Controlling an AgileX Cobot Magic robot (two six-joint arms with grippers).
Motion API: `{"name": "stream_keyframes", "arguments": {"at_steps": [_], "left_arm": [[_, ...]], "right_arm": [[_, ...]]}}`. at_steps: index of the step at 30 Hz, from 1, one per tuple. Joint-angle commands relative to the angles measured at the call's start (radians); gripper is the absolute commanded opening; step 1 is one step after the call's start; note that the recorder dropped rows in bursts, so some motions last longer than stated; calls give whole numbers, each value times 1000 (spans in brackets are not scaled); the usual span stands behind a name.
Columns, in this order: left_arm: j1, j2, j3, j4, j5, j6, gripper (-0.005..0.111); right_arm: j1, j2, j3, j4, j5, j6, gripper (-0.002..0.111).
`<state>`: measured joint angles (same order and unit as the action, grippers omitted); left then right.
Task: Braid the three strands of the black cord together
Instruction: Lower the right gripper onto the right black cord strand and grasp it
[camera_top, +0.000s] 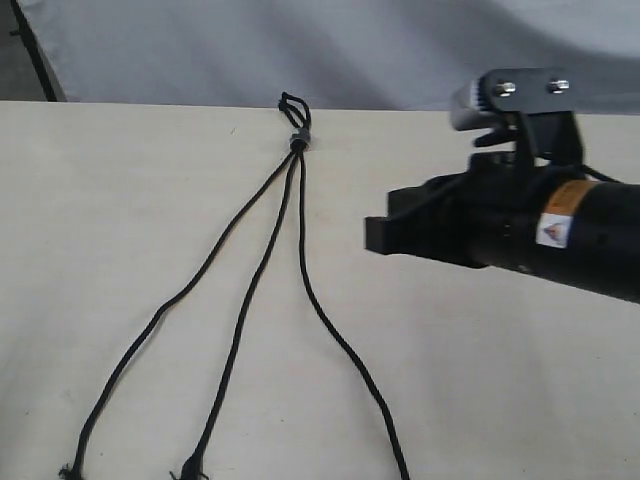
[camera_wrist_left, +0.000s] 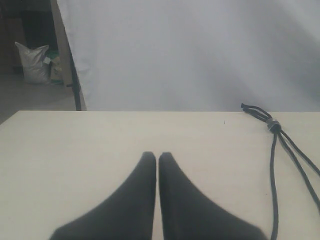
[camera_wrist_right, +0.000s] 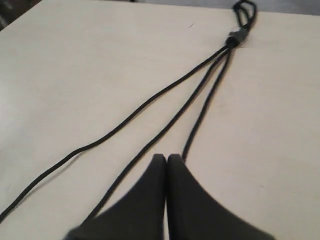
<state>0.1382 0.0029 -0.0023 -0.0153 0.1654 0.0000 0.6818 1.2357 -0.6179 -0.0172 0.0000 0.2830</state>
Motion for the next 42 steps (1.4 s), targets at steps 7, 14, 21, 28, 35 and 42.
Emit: {"name": "stream_keyframes", "arguments": {"at_steps": [7, 14, 21, 28, 35, 42], "left_arm": [[2, -3, 2, 5, 0, 0, 3], [2, -3, 2, 5, 0, 0, 3], [2, -3, 2, 5, 0, 0, 3], [2, -3, 2, 5, 0, 0, 3], [2, -3, 2, 5, 0, 0, 3], [2, -3, 2, 5, 0, 0, 3]], "right_arm": [[152, 311, -297, -11, 304, -9, 1], [236, 497, -485, -11, 482, -54, 1], [288, 688, -666, -11, 633, -75, 25], [288, 850, -824, 4, 776, -75, 55], [288, 966, -923, 4, 868, -75, 54], [288, 989, -943, 4, 920, -128, 19]]}}
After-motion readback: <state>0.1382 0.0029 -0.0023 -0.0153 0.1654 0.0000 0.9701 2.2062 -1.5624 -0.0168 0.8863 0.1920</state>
